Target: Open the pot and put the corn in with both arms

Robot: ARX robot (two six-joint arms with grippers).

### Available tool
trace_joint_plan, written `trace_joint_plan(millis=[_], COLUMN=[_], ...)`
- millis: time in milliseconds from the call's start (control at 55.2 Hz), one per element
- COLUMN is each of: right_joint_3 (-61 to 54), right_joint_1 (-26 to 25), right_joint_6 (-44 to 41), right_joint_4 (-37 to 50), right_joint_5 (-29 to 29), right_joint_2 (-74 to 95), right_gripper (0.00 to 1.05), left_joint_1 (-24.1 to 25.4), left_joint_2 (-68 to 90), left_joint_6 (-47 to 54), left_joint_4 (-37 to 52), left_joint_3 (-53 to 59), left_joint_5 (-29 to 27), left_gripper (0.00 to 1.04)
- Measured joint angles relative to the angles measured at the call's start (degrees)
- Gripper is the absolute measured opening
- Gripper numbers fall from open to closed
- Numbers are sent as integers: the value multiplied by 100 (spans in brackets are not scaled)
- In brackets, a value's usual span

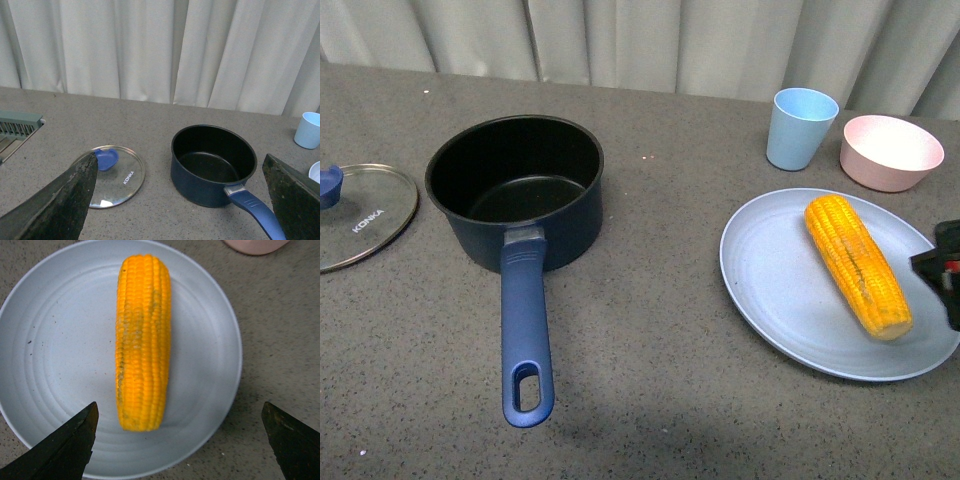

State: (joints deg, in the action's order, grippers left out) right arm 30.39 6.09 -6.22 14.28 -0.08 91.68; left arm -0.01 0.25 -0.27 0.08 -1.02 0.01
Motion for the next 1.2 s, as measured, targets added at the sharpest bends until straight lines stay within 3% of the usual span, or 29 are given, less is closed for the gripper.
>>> trace_joint_plan(millis=[688, 870, 1014, 1196], right_joint_3=[1510, 1628, 1657, 1617], right_joint_1=[452, 540, 605, 667], right_joint_6=[503, 540, 538, 374], right_joint_4=[-601, -697, -699, -629], right_joint_5=[177, 256, 306, 295], right_joint_2=[2055, 2177, 2232, 2149], right_gripper=[95, 71, 46, 29], left_joint_1=[0, 0, 2, 0], left_joint_2=[0, 0, 0, 0], left_joint_6=[0, 0, 0, 0], left_joint_4=[0, 0, 0, 0], left_joint_3=[0, 0, 0, 0], left_joint_5=[-2, -2, -2, -2], left_gripper=[98, 98, 98, 98])
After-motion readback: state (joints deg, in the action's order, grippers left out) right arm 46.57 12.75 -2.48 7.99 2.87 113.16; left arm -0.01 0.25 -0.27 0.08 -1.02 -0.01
